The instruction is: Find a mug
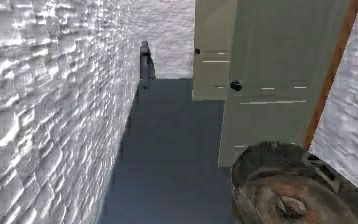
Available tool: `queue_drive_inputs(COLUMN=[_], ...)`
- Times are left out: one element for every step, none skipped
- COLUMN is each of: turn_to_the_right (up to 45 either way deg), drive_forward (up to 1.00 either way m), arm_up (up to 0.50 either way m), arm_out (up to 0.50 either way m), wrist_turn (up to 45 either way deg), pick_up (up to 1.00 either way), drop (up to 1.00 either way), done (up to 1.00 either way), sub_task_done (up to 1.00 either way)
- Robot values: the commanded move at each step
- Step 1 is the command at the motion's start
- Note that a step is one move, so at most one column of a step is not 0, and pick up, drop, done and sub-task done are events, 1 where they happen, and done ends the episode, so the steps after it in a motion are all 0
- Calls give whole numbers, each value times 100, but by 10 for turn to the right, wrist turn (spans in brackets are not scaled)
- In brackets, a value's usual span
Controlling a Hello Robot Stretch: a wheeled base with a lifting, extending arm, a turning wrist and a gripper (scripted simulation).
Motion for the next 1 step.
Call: queue_drive_inputs(turn_to_the_right=[0], drive_forward=[100], arm_up=[0], arm_out=[0], wrist_turn=[0], pick_up=[0], drop=[0], done=[0], sub_task_done=[0])
